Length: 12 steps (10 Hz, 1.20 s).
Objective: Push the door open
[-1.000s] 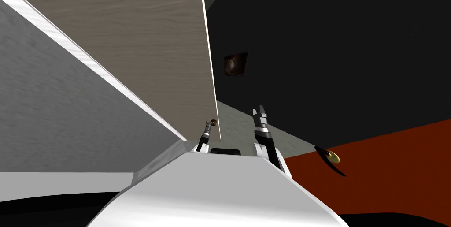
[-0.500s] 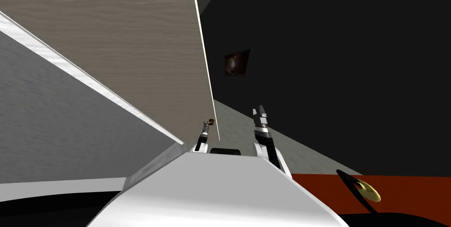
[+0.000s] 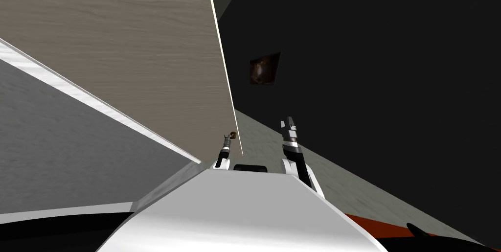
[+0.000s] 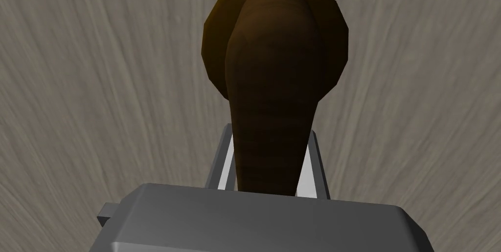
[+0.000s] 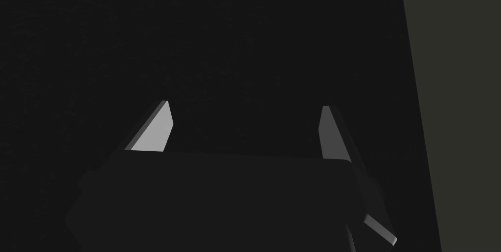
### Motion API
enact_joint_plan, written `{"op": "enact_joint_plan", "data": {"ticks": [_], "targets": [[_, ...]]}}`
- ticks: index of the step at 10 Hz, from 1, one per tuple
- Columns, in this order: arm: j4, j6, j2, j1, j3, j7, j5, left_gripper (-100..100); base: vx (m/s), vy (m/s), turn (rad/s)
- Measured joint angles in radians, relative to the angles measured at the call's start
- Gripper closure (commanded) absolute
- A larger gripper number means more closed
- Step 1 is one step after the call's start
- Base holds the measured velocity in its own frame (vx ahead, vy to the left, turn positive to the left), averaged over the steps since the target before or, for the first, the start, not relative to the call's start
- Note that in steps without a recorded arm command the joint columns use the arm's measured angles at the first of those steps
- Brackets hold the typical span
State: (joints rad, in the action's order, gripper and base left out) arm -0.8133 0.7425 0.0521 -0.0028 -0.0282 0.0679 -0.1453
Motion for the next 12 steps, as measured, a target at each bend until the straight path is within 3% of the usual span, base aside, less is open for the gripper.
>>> {"op": "enact_joint_plan", "data": {"ticks": [9, 12], "targets": [[0.007, 0.004, 0.002, -0.004, -0.099, 0.029, -0.05, 100, 0.185, -0.065, 0.062], [0.013, 0.003, 0.006, -0.003, -0.119, 0.038, -0.061, 100, 0.193, -0.032, 0.053]]}}
